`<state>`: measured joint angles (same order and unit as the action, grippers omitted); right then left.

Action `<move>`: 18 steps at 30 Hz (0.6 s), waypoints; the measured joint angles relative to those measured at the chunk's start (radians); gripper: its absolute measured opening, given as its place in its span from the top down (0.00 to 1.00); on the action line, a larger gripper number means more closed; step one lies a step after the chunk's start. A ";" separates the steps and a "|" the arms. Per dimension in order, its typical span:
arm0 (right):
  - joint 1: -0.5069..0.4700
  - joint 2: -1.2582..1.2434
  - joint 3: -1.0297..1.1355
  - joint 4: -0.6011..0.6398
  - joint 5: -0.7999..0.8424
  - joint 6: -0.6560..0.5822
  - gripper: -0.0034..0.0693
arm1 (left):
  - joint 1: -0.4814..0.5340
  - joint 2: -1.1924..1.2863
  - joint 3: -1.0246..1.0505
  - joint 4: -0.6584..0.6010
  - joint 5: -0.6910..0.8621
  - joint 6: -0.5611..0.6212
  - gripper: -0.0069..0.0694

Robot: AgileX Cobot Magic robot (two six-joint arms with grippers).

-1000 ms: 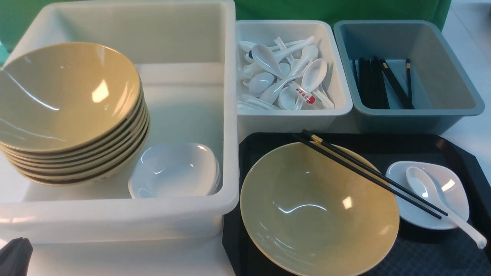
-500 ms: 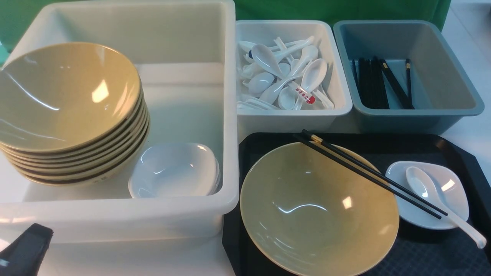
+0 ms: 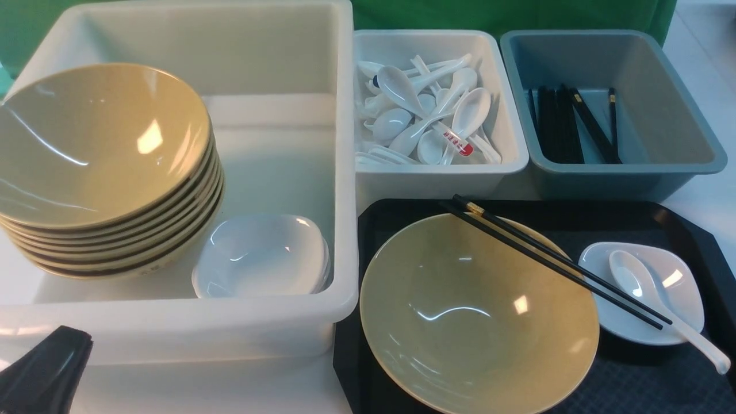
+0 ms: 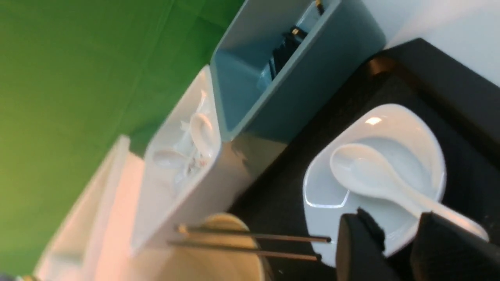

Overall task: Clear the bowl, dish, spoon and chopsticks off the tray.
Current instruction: Use the right arm to grab the chopsticks

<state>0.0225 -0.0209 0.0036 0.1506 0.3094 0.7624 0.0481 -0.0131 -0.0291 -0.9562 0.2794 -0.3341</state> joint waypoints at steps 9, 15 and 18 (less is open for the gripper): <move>0.029 0.249 -0.290 0.000 0.140 -0.430 0.87 | 0.000 0.254 -0.373 0.249 0.135 0.671 0.92; 0.031 0.483 -0.523 0.000 0.298 -0.741 0.91 | -0.001 0.553 -0.602 0.498 0.390 0.702 0.92; 0.031 0.617 -0.684 -0.001 0.468 -0.873 0.91 | -0.025 0.677 -0.715 0.586 0.521 0.699 0.92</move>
<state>0.0538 0.5965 -0.6806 0.1497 0.7774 -0.1105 0.0232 0.6642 -0.7445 -0.3705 0.8008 0.3652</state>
